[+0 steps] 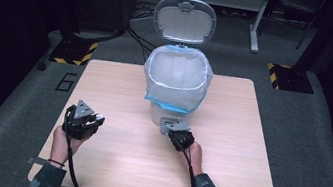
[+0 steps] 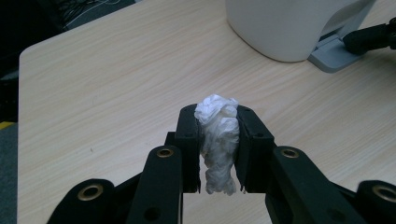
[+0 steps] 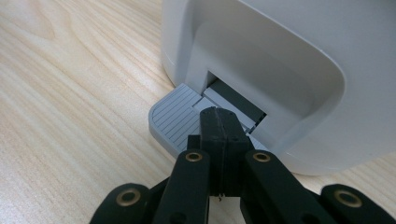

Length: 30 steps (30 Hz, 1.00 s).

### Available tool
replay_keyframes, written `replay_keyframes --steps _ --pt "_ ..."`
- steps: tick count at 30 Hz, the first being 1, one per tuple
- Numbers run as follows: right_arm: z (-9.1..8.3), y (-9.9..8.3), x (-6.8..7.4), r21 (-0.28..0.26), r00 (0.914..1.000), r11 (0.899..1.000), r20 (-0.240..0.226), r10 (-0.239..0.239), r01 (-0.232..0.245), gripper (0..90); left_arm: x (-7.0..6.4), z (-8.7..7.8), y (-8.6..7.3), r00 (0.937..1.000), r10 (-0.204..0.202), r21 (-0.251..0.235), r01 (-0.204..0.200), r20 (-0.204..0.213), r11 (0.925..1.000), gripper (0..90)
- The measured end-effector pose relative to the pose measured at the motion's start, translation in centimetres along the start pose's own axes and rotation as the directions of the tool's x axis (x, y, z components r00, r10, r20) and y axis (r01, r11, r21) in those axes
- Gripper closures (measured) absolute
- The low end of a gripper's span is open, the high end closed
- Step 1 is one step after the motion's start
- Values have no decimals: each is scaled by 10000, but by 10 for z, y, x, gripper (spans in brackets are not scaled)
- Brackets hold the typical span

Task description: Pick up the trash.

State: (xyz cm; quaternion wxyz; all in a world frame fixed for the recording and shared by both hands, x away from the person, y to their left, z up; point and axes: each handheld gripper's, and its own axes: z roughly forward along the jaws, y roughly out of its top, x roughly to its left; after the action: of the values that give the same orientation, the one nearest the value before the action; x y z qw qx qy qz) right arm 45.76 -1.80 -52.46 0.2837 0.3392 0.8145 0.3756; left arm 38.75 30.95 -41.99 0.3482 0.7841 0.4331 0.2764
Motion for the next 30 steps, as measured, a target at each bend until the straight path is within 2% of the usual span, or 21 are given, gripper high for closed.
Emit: replay_keyframes --steps 5,24,30 --pt "0 0 0 -3 10000 10000 0 -4 4 900 -3 0 11 9999 145 -79 -145 84 9999 731" --pt "0 0 0 -7 10000 10000 -1 -2 2 900 -7 2 37 9981 567 -343 -558 251 9979 731" --pt "0 0 0 2 10000 10000 -10 17 -17 900 -10 4 51 9963 770 -457 -752 388 9961 731"
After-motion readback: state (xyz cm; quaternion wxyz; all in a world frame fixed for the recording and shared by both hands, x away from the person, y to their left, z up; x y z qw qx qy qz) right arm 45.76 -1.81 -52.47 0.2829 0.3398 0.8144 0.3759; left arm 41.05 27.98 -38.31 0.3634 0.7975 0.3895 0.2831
